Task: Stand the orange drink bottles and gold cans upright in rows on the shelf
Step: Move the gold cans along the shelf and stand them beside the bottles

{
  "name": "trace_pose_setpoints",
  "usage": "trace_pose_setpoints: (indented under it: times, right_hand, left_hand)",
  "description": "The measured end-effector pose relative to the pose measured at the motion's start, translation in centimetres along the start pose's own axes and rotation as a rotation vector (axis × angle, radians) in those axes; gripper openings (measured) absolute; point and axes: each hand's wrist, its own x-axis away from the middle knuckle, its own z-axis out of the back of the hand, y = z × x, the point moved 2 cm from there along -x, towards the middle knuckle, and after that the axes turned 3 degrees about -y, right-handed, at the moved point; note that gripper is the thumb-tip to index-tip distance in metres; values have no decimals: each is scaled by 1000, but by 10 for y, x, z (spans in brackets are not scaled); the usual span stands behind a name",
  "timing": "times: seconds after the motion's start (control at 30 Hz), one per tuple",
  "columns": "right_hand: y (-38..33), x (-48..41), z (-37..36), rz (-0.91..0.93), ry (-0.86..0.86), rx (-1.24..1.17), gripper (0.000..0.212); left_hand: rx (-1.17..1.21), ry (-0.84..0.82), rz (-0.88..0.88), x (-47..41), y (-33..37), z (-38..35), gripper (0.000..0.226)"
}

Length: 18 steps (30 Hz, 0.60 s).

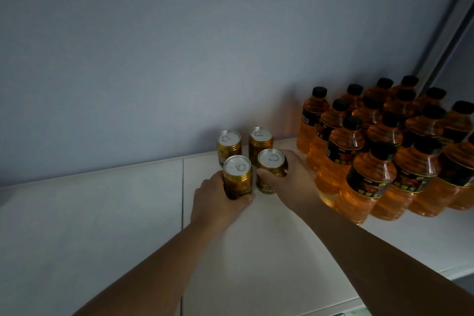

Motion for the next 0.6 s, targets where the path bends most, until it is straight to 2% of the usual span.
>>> trace_pose_setpoints:
  times: [0.33, 0.6]
  right_hand:
    - [3, -3, -2, 14, -37, 6, 46]
    - [1, -2, 1, 13, -57, 15, 46]
  left_hand:
    - [101, 38, 14, 1, -3, 0, 77]
    - [89, 28, -4, 1, -3, 0, 75]
